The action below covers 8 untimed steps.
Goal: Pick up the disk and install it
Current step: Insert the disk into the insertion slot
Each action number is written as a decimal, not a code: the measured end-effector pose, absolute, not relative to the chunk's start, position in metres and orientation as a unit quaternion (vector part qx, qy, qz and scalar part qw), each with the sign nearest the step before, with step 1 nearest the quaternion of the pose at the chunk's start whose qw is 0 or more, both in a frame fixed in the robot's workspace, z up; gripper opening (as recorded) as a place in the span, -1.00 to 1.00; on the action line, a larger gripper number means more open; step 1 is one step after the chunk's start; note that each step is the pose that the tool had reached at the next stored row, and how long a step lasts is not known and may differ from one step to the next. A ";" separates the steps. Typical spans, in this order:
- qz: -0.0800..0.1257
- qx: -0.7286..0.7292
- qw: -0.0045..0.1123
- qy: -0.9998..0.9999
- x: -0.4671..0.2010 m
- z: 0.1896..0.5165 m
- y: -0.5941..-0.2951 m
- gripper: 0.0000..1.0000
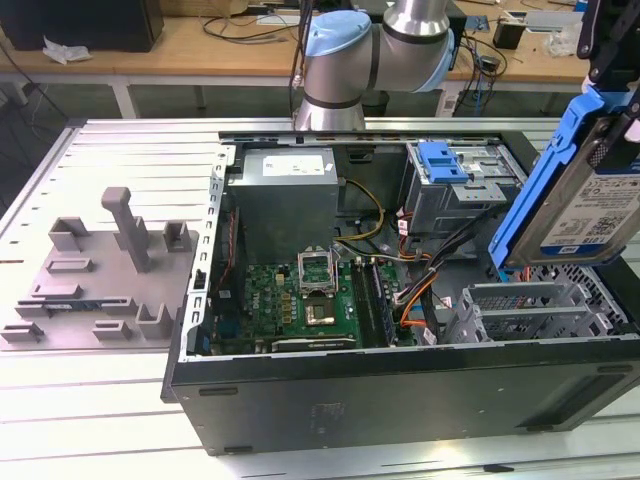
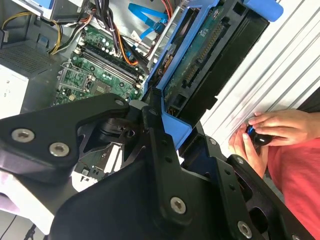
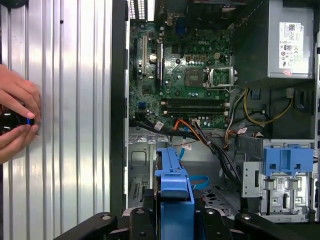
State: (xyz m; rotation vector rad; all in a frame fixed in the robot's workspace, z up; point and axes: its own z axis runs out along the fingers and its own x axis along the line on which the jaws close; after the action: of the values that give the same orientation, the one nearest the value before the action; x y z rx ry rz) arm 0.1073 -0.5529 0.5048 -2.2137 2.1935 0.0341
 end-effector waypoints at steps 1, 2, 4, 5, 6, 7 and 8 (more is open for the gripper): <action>0.011 -0.710 0.012 0.704 0.107 0.505 -0.553 -0.26; 0.011 -0.710 0.012 0.704 0.107 0.505 -0.553 -0.26; 0.011 -0.710 0.013 0.704 0.108 0.505 -0.553 -0.26; 0.011 -0.710 0.012 0.704 0.108 0.505 -0.553 -0.26; 0.011 -0.710 0.012 0.704 0.108 0.505 -0.553 -0.26; 0.011 -0.710 0.012 0.704 0.108 0.505 -0.553 -0.26; 0.011 -0.710 0.012 0.704 0.108 0.505 -0.553 -0.26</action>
State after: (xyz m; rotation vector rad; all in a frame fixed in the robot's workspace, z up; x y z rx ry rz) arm 0.1076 -0.5529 0.5049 -2.2136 2.1938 0.0337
